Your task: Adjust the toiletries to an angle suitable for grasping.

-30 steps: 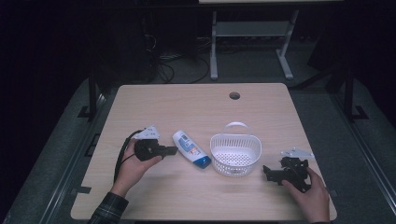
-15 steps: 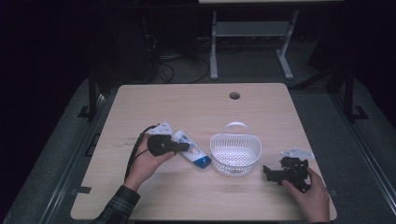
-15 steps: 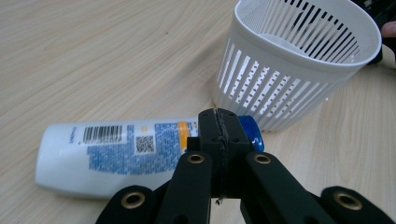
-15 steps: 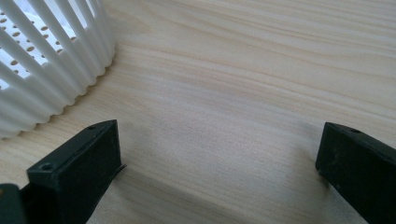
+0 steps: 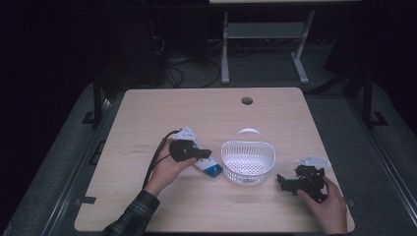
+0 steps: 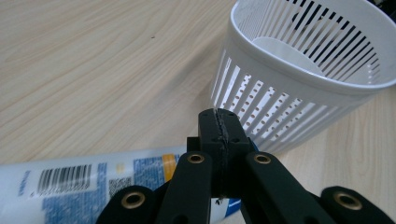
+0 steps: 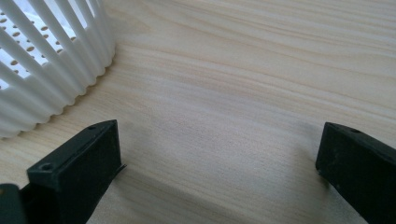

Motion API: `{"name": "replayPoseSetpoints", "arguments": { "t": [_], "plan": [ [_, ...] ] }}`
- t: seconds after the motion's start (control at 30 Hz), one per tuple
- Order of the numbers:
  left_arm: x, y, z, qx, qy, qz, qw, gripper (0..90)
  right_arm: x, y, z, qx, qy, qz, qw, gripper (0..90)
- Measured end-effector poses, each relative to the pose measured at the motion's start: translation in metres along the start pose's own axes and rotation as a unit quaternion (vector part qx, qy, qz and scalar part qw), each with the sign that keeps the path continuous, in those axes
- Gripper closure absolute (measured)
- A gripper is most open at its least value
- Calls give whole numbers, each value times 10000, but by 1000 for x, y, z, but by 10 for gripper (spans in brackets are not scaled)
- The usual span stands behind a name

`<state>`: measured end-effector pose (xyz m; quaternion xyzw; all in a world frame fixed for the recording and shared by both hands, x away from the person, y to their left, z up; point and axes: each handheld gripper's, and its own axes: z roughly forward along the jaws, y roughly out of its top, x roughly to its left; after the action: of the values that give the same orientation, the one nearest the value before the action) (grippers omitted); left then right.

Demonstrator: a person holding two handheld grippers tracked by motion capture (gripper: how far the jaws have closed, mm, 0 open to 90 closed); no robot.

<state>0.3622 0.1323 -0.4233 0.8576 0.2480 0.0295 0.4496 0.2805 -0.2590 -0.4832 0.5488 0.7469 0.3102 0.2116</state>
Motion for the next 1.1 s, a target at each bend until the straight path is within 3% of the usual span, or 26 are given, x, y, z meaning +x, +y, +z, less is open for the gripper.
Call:
{"name": "replayPoseSetpoints", "arguments": {
  "t": [0.33, 0.6, 1.1],
  "plan": [
    [1, -1, 26, 174, 3, -19, 9998, 900, 0, 0, 0, 0, 0, 1, 10000, 0],
    [6, -5, 38, 360, 42, -37, 9993, 900, 0, 0, 0, 0, 0, 1, 10000, 0],
    [-1, -14, 30, 562, 66, -11, 9984, 900, 0, 0, 0, 0, 1, 1, 10000, 0]
  ]
}}
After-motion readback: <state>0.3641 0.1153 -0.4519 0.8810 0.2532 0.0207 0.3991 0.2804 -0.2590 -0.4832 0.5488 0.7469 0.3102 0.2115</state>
